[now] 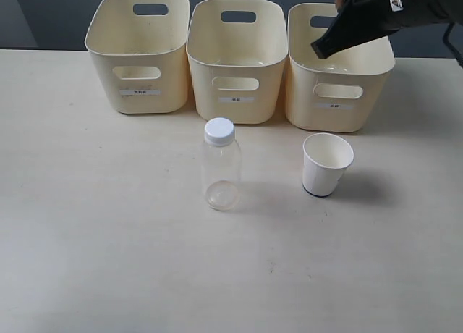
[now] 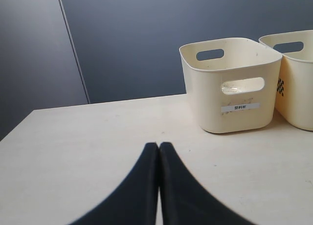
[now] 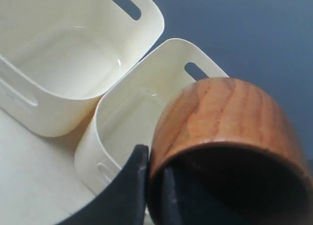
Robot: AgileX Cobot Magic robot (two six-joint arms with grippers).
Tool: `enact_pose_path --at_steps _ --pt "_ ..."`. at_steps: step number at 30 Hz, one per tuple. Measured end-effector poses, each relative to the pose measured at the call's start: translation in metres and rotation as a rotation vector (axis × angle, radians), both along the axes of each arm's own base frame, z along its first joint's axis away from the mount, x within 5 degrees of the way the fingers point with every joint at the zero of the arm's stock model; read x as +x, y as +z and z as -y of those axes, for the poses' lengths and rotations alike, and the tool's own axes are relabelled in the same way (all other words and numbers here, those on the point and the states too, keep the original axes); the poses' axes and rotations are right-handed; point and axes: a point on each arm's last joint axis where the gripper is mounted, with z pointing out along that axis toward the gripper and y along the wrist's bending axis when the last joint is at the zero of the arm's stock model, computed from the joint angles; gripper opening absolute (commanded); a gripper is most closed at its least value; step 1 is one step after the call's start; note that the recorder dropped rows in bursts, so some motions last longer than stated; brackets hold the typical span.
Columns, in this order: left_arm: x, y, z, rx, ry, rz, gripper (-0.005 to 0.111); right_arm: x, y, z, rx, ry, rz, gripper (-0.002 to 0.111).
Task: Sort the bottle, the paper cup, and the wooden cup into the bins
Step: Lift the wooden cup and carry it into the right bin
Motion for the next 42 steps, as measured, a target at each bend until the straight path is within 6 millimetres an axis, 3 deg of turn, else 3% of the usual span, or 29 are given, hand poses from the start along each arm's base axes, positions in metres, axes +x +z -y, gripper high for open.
enact_pose_path --at_steps 8,16,23,32,34,38,42 --pt "0.000 0.000 0.000 0.000 0.000 0.000 0.000 0.044 -0.030 0.023 0.163 -0.097 -0.025 -0.001" --pt "0.000 0.000 0.000 0.000 0.000 0.000 0.000 0.085 -0.064 0.016 0.171 -0.128 -0.100 -0.001" --pt "0.000 0.000 0.000 0.000 0.000 0.000 0.000 0.094 -0.100 0.014 0.118 -0.130 -0.193 -0.001" --pt "0.000 0.000 0.000 0.000 0.000 0.000 0.000 0.094 -0.101 0.014 0.116 -0.131 -0.197 0.000" --pt "0.000 0.000 0.000 0.000 0.000 0.000 0.000 0.094 -0.101 0.014 0.116 -0.131 -0.197 0.006" --pt "0.000 0.000 0.000 0.000 0.000 0.000 0.000 0.094 -0.101 0.014 0.115 -0.132 -0.198 0.029" --pt "0.000 0.000 0.000 0.000 0.000 0.000 0.000 0.094 -0.101 0.014 0.114 -0.131 -0.198 0.038"
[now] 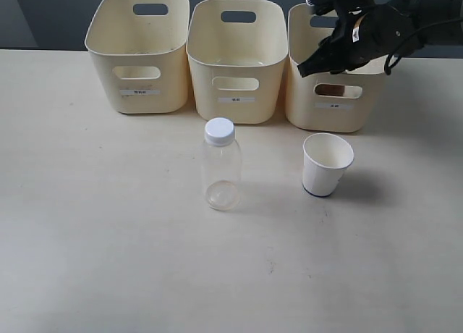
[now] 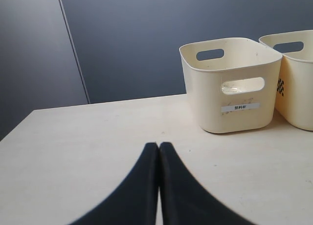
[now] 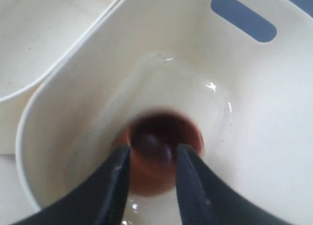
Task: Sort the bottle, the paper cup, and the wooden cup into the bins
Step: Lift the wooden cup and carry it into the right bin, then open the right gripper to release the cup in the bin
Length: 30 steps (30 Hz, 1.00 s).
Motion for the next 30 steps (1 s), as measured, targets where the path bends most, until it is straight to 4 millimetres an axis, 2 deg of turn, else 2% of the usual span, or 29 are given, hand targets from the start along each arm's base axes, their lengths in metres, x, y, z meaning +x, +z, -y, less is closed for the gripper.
enact_pose_path --at_steps 13,17,21,25,30 --pt "0.000 0.000 0.000 0.000 0.000 0.000 0.000 0.001 0.005 -0.002 0.024 0.007 0.031 0.038" --pt "0.000 0.000 0.000 0.000 0.000 0.000 0.000 -0.002 0.020 -0.001 0.036 0.006 0.067 0.036" --pt "0.000 0.000 0.000 0.000 0.000 0.000 0.000 -0.013 0.046 -0.003 0.002 0.042 0.106 0.031" --pt "0.000 0.000 0.000 0.000 0.000 0.000 0.000 -0.030 0.069 -0.018 -0.042 0.110 0.129 0.031" --pt "0.000 0.000 0.000 0.000 0.000 0.000 0.000 -0.055 0.088 -0.038 -0.092 0.180 0.105 0.031"
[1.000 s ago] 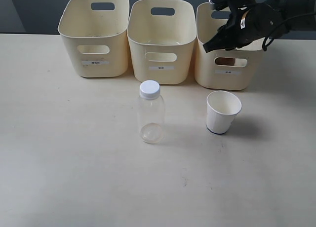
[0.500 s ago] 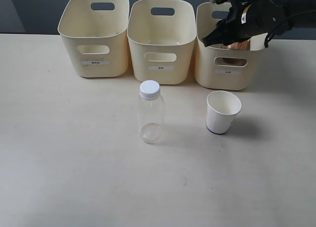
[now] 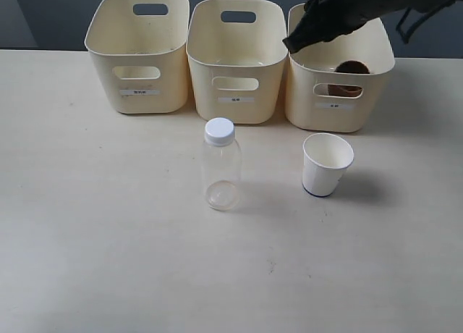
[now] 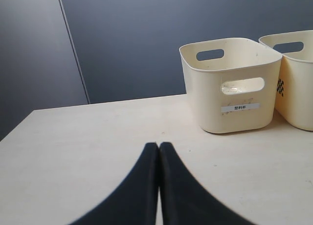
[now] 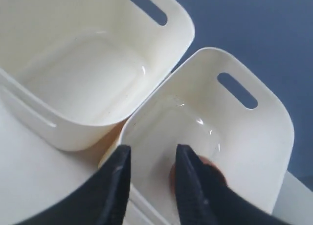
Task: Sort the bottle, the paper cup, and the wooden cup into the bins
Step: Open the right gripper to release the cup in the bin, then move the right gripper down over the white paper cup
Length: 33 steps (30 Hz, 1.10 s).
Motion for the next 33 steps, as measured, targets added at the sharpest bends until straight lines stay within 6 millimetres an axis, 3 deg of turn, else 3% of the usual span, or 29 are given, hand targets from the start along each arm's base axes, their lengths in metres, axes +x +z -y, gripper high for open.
enact_pose_path --at_steps 4,9,14,21,29,33 --pt "0.000 0.000 0.000 0.000 0.000 0.000 0.000 -0.025 0.001 -0.006 -0.091 0.051 -0.156 0.031" --pt "0.000 0.000 0.000 0.000 0.000 0.000 0.000 -0.066 0.004 -0.014 0.002 0.214 -0.484 0.031" --pt "0.000 0.000 0.000 0.000 0.000 0.000 0.000 -0.082 0.003 -0.014 0.006 0.255 -0.637 0.031" --pt "0.000 0.000 0.000 0.000 0.000 0.000 0.000 -0.084 0.002 -0.016 0.022 0.264 -0.667 0.031" --pt "0.000 0.000 0.000 0.000 0.000 0.000 0.000 -0.070 -0.028 -0.022 -0.011 0.249 -0.745 0.031" --pt "0.000 0.000 0.000 0.000 0.000 0.000 0.000 -0.066 -0.034 -0.022 -0.037 0.247 -0.737 0.031"
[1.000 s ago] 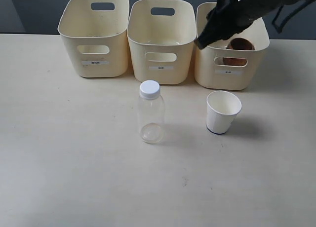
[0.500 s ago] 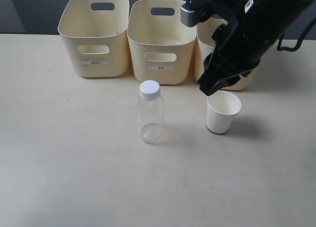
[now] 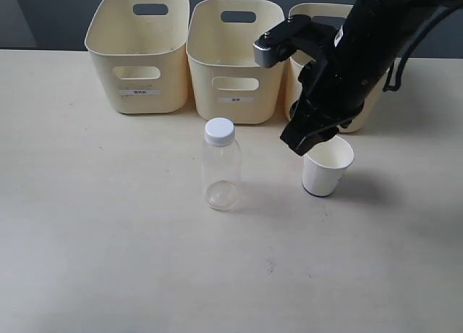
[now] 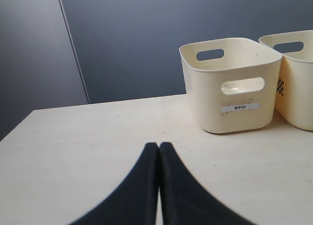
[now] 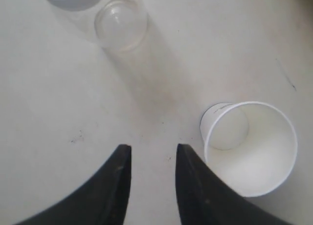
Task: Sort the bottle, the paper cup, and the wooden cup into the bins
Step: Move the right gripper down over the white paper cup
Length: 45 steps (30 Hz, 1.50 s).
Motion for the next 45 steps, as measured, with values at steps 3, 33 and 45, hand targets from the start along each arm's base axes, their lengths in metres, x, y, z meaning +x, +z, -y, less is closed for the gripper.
enact_pose_path --at_steps 3,33,45 --pt "0.000 0.000 0.000 0.000 0.000 0.000 0.000 0.003 -0.001 0.000 -0.001 -0.002 0.025 0.031" --pt "0.000 0.000 0.000 0.000 0.000 0.000 0.000 0.023 -0.040 -0.003 -0.081 -0.086 0.000 0.055" --pt "0.000 0.000 0.000 0.000 0.000 0.000 0.000 0.028 -0.058 -0.002 -0.132 -0.097 -0.034 0.055"
